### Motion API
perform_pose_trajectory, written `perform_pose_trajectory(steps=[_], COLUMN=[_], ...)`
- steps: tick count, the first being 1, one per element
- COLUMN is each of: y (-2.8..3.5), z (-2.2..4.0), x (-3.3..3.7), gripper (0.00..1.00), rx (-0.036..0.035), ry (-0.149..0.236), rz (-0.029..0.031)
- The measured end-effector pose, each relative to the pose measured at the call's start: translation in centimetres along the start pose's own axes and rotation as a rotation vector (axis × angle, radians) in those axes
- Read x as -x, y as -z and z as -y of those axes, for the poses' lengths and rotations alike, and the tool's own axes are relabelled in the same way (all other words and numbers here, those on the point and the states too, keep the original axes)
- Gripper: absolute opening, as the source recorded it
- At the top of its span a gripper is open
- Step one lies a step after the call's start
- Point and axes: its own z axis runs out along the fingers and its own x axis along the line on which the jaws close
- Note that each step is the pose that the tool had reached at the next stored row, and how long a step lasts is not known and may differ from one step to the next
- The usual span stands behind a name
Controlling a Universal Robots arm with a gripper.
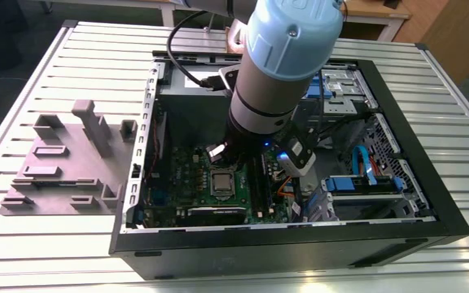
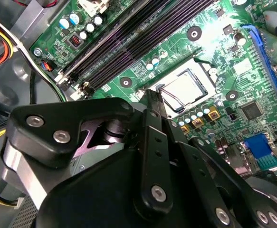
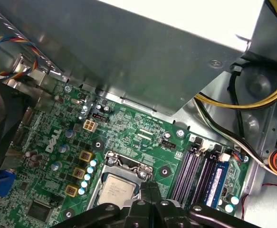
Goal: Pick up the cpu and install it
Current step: 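Install the first cpu locking lever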
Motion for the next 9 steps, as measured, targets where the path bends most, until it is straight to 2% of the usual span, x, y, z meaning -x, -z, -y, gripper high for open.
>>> perform_pose_trajectory(steps=[9], y=[-0.11], z=[0.02], x=[0.0], gripper=[0.1], rx=[-0.0001], ry=[0.0], rz=[0.0])
